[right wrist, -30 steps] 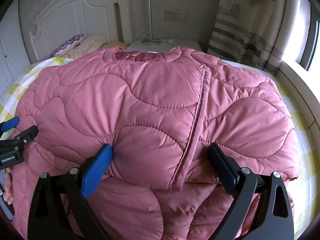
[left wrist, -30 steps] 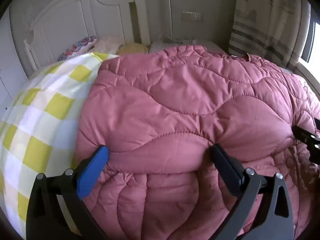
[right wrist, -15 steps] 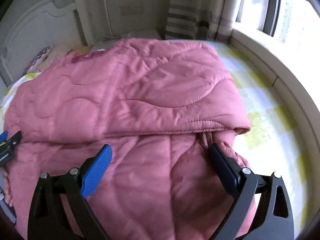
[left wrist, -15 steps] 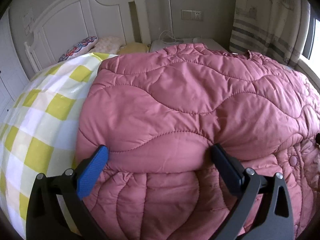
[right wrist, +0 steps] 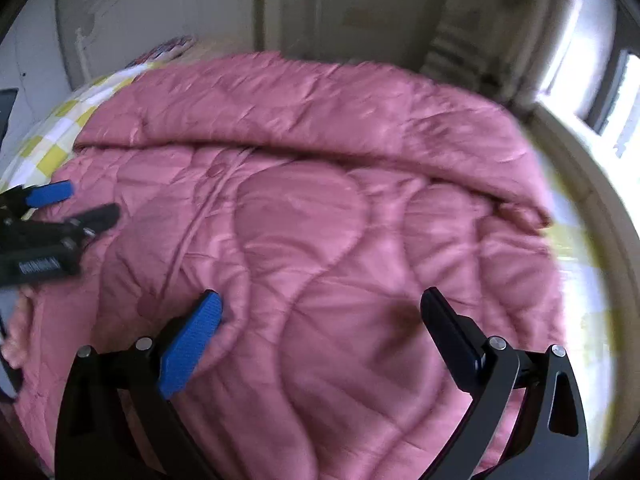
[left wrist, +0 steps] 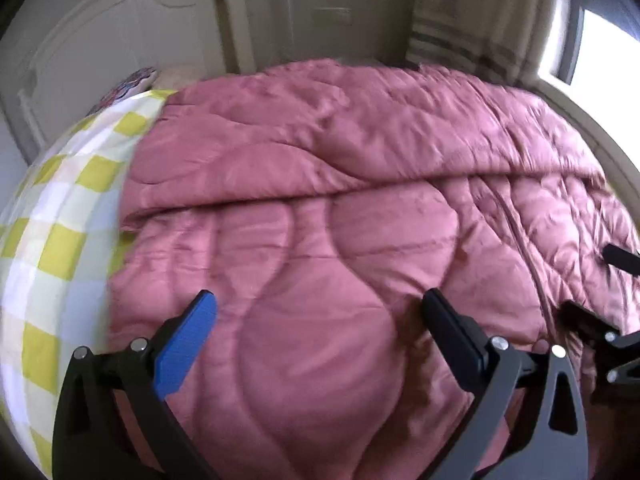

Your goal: Fold large clothes

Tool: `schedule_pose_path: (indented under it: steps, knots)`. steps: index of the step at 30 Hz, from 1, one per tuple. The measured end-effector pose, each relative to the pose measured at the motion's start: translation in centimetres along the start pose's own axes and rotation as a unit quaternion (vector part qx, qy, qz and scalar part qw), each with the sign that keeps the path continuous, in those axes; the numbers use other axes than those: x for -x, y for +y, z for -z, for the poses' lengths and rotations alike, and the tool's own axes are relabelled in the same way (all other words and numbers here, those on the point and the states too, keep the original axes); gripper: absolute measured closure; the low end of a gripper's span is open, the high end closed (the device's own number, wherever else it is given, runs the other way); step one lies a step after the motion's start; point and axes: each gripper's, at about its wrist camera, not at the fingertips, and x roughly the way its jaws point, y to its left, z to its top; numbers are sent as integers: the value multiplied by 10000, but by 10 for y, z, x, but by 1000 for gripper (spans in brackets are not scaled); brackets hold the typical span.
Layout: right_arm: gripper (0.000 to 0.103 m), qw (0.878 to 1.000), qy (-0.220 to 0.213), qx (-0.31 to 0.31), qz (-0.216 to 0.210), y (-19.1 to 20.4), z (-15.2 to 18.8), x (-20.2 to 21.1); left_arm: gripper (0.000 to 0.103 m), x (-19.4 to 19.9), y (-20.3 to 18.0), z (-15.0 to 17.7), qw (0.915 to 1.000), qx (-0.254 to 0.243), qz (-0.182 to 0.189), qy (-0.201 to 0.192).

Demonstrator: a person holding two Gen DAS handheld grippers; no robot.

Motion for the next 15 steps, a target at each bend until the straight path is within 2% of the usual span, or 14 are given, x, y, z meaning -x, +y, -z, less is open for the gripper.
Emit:
schedule_pose_path:
  steps: [3,5,6,7,8,10,11,12,15]
  knots:
    - [7,9979,-78,-610,180,-44,10,9,2,8,28,7,9986,397,-328,-154]
    - [7,9952,111,-867,430,-63,19,1,2,0,46,15,9963,749,-429,37]
    - [6,9929,252,-1115,321,-76,26,-8,2,-4,53,16,9951,916,-324,158]
    - [7,9914,187,-1279,196,-80,28,-6,2,-4,62,17,9932,1146,-132,129]
    - [7,9909,120,-1305,313,-78,28,0,2,-1,63,16,9924,1213,-172,74]
    - [7,9919,58,-1161,510,-69,24,7,2,9,57,14,9924,1165,-380,-100]
    - [7,9933,-30,-1076,410,-59,23,13,2,17,54,15,9928,1121,-361,-233]
    - [7,9949,-127,-973,241,-51,22,17,2,30,45,16,9933,1033,-202,-483]
    - [6,9988,-253,-391,-162,-18,27,25,2,49,13,20,9951,574,260,-762]
